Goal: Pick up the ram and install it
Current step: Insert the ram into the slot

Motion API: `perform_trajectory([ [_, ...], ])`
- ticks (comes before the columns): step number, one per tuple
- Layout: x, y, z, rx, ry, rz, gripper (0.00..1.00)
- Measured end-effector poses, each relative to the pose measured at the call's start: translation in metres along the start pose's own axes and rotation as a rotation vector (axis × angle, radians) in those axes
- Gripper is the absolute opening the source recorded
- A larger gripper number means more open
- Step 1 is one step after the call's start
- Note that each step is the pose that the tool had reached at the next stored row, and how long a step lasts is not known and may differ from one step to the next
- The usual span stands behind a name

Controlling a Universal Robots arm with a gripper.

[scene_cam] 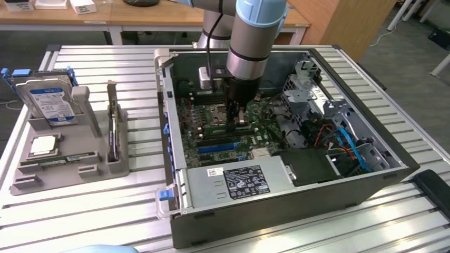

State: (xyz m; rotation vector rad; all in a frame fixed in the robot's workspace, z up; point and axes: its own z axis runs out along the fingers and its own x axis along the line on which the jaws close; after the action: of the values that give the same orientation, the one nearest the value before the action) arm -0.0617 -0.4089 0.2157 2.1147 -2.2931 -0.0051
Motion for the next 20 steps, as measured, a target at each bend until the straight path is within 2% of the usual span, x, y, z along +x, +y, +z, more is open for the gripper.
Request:
perform_trajectory([
  [20,-0.0005,0.0,0.0014,0.0001,0.0006,0.0,0.13],
])
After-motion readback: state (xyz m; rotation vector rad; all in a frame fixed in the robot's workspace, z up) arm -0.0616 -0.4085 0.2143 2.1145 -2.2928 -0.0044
